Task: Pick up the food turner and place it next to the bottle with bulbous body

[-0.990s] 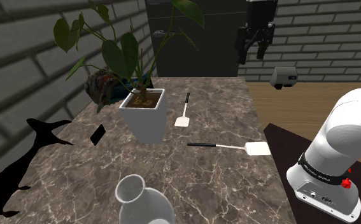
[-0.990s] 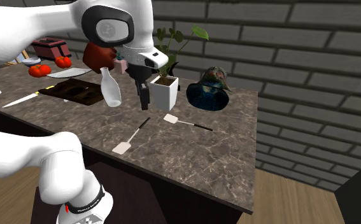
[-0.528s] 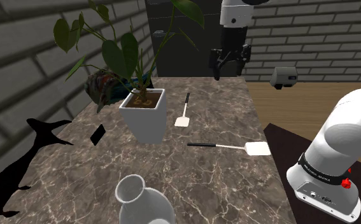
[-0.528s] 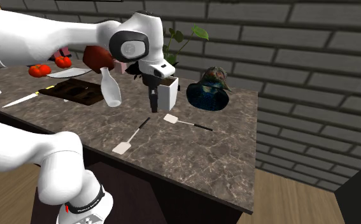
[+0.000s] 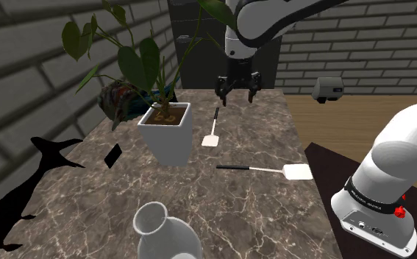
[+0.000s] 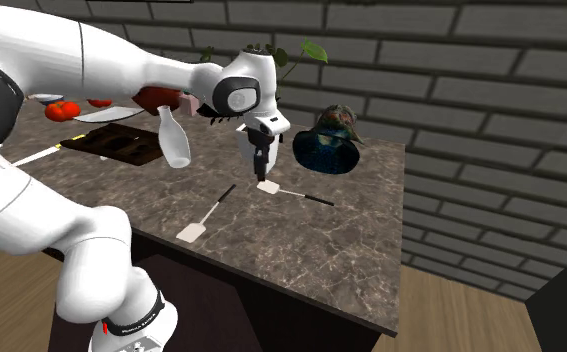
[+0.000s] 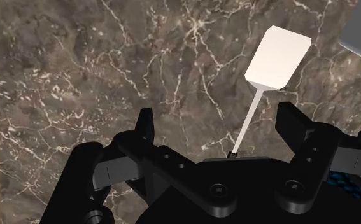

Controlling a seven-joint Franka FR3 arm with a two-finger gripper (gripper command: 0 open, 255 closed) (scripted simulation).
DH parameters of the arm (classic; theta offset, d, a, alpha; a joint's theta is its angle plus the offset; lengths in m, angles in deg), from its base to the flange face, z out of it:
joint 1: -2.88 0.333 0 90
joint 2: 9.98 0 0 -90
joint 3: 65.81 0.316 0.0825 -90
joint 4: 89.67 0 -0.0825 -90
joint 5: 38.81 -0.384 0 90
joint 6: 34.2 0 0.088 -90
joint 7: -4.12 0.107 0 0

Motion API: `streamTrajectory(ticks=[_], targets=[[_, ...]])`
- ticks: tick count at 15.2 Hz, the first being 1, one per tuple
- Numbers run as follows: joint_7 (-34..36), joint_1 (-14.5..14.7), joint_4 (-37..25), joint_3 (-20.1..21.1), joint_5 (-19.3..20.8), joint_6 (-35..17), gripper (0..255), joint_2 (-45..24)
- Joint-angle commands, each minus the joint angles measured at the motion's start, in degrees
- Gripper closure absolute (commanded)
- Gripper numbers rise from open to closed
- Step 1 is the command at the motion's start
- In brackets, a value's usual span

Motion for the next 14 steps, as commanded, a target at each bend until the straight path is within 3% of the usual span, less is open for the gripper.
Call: streamTrajectory(ticks=[1, 7, 11, 14], targets=[[4.8, -1.0, -1.3, 1.8, 1.5, -3.4, 0, -4.3], [19.5, -3.3, -7.4, 4.9, 9.2, -10.6, 0, -17.9], [29.4, -3.3, -13.0, 4.7, 15.7, -13.3, 0, -27.1], [30.0, -3.0, -12.1, 4.3, 16.5, -15.4, 0, -28.4]])
